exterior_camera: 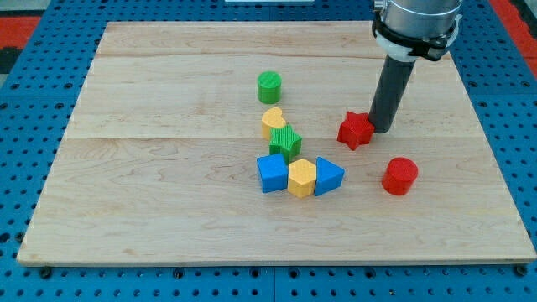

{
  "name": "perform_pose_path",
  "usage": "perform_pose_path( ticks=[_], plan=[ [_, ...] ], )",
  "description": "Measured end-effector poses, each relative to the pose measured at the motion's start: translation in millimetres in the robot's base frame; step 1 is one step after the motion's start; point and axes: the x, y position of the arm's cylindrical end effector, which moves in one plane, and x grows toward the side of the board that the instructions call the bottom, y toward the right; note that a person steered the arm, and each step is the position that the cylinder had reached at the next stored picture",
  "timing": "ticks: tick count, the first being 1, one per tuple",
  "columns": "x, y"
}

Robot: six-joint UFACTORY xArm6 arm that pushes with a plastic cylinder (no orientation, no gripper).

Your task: Slide the red star up a bit

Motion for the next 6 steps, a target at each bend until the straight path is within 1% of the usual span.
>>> perform_pose_path(
  ticks=[1, 2, 3, 4, 6],
  plan=[
    [13.0, 11.7],
    [31.3, 51.0],
    [36.6, 15.4],
    [36.4, 5.7],
    [36.1, -46.1]
  ],
)
